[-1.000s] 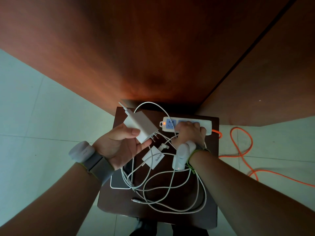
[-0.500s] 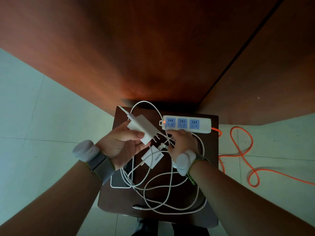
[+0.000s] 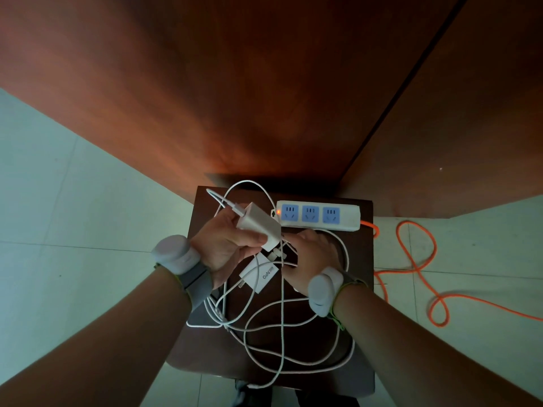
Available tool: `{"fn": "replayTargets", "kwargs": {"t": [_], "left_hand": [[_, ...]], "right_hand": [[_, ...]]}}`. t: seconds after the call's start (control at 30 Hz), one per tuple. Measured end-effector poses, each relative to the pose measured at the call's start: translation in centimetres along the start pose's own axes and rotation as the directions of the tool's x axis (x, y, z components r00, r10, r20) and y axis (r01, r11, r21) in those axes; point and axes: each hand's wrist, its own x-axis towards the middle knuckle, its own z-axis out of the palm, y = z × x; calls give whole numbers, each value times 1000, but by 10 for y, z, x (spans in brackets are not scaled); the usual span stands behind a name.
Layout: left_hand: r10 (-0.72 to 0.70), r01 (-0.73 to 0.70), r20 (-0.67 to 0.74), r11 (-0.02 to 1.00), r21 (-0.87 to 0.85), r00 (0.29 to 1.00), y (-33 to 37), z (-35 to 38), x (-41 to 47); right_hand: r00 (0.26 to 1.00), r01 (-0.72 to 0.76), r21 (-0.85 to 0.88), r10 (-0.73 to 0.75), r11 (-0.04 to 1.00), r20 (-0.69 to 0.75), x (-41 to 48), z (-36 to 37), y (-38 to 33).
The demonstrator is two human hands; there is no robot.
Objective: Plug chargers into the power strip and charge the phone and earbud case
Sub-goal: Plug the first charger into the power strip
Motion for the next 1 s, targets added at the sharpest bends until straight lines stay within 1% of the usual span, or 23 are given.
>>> {"fn": "replayTargets", "kwargs": {"t": [0.13,0.2,0.37,0.43,0.5,0.6,0.73,0.87,1.0], "left_hand": [[22,-22,-48,1000,6,999,-1,4,8],[20,-19,-54,1000,16,998,-1,4,13],[27,-26,-80,1000,15,996,2,8,23],[42,-40,-82,999,31,996,2,12,26],[75,-65,-112,994,91,991,2,15,29],[138,-102,-164,972,210,977,1,17,36],[151,-104,-184,964,243,971,2,22,47],[157,-108,-182,962,253,971,3,31,59],[206,-125,-201,928,352,958,-4,32,68]], "right_hand": [[999,28,54,-26,998,-30,-2,-8,5],[998,20,79,-15,997,-59,-2,-18,9],[965,28,134,8,991,-264,8,-40,34],[951,41,130,1,991,-309,14,-44,43],[949,40,103,-5,994,-314,21,-47,49],[959,23,52,-7,998,-284,29,-47,59],[966,7,-1,-7,1000,-259,39,-47,69],[967,24,44,-12,999,-254,43,-47,74],[965,56,96,-29,994,-259,44,-46,79]]}}
